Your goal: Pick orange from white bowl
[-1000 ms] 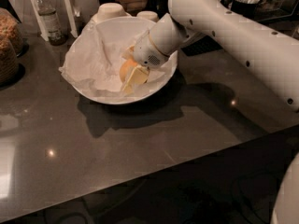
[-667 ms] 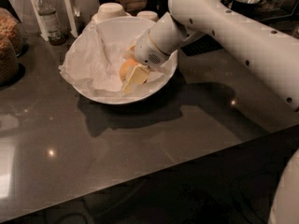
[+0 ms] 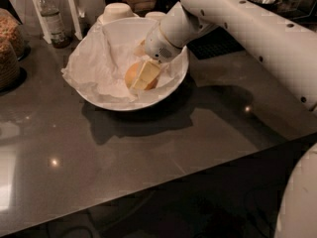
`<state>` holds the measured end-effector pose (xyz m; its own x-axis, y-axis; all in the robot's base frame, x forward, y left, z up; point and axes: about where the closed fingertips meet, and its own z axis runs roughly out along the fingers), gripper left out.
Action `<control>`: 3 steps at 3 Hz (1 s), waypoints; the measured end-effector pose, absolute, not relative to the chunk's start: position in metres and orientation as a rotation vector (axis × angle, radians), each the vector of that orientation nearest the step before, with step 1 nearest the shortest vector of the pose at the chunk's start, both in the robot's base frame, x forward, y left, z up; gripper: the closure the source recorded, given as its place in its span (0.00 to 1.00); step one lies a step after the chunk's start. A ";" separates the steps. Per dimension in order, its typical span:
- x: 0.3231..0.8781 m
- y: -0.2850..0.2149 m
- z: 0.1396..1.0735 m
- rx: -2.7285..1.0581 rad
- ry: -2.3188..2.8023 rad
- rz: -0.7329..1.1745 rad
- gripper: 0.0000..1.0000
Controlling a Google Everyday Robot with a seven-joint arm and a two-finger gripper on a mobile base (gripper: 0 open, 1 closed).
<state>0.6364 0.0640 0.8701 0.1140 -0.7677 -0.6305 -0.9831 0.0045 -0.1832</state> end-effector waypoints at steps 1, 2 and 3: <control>0.640 0.059 0.870 -1.803 1.724 0.452 0.18; 0.640 0.059 0.870 -1.804 1.724 0.453 0.18; 0.635 0.068 0.858 -1.820 1.726 0.507 0.19</control>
Offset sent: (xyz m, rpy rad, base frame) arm 0.0005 -0.0051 -0.0104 -0.0125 0.0342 -0.0218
